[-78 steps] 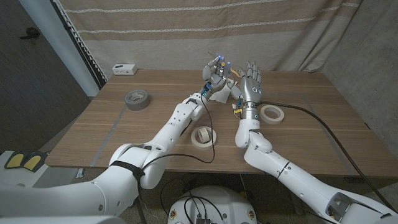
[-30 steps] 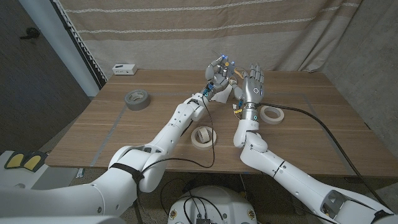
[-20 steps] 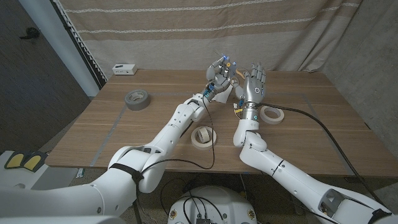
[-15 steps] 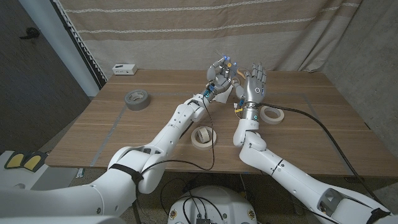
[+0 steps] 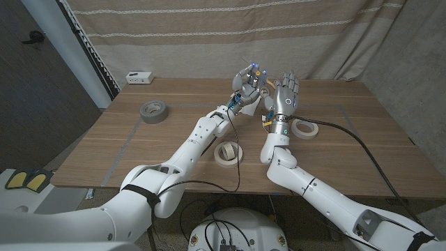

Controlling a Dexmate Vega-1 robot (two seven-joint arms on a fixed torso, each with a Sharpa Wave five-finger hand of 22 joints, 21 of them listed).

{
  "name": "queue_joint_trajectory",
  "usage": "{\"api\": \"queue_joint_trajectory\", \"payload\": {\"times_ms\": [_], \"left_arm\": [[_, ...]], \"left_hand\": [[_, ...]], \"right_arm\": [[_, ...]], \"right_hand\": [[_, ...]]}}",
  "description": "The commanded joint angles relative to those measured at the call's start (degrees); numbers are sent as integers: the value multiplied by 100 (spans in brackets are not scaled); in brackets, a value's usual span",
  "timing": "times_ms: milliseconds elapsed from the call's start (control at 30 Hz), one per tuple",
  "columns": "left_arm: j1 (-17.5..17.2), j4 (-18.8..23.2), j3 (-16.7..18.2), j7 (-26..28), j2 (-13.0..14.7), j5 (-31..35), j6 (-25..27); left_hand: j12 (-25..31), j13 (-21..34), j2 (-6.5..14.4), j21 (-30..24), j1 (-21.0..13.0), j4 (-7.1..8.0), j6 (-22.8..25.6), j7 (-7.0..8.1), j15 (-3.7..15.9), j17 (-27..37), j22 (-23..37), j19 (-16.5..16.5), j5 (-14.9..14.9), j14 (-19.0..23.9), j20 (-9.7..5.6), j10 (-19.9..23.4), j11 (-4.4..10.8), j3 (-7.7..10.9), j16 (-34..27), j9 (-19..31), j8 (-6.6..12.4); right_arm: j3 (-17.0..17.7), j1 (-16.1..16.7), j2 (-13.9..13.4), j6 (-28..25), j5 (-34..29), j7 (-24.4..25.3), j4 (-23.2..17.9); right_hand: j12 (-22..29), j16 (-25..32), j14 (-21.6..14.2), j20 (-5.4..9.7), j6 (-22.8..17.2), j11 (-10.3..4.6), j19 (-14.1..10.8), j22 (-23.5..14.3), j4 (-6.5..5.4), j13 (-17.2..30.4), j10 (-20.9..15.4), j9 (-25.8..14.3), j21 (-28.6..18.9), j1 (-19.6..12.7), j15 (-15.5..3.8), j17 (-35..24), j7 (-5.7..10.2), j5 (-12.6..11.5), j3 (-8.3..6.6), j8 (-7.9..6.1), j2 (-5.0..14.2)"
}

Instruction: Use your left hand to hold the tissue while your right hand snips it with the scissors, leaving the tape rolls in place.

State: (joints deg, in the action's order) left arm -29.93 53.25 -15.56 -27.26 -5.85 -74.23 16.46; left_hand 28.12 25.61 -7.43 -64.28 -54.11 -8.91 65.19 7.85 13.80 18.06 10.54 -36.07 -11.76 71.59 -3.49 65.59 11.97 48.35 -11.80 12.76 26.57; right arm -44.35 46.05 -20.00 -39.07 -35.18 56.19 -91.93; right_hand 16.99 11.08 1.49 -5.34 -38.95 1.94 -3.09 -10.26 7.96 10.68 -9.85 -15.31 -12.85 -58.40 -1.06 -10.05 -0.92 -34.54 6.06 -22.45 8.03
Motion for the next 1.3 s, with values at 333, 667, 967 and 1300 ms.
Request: {"api": "queue_joint_trajectory", "payload": {"times_ms": [333, 667, 967, 1300], "left_arm": [[-48, 93, -41, 36, 36, -32, 52], [-24, 42, -48, 22, 26, -34, 53], [-136, 237, -5, 359, 23, -35, -3], [-118, 198, -36, 309, 35, -40, -19]], "left_hand": [[30, 16, 44, -16, -17, 53, 38, 15, -11, 27, 6, 10, -16, 137, -561, 118, -12, 40, -56, 16, 1], [32, 18, 43, -18, -15, 55, 32, 23, -12, 26, 7, 6, -14, 137, -562, 121, -12, 39, -53, 17, -5], [25, 10, 44, -19, -12, 58, 47, 24, -11, 27, 7, 3, -12, 140, -558, 116, -12, 39, -51, 12, -5], [33, 10, 45, -25, -16, 55, 52, 46, -10, 33, 8, -3, -3, 169, -554, 136, -8, 33, -63, -5, -20]], "right_arm": [[3, -2, -17, 24, 147, 84, 40], [62, 17, -11, 127, 242, 146, 49], [103, 47, -58, 100, 332, 7, -79], [146, 76, -75, 152, 373, 28, -130]], "right_hand": [[52, 27, -213, -13, -415, -179, -117, -44, 94, 23, -320, -174, 33, -601, 12, -72, 42, 365, -512, -301, 258], [117, 39, -485, -29, -1200, -300, -255, -53, -50, 59, -817, -715, 13, -544, -31, -116, 108, 1247, -835, -1108, 113], [122, 91, -733, -30, -1082, -243, -298, -54, -163, 99, -1004, -1423, 21, -354, 133, -151, 188, 1582, -929, -1712, 117], [87, 66, -811, -48, -866, -255, -348, -52, -185, 135, -1011, -1977, 21, -286, 276, -155, 130, 1756, -1032, -2144, 122]]}}
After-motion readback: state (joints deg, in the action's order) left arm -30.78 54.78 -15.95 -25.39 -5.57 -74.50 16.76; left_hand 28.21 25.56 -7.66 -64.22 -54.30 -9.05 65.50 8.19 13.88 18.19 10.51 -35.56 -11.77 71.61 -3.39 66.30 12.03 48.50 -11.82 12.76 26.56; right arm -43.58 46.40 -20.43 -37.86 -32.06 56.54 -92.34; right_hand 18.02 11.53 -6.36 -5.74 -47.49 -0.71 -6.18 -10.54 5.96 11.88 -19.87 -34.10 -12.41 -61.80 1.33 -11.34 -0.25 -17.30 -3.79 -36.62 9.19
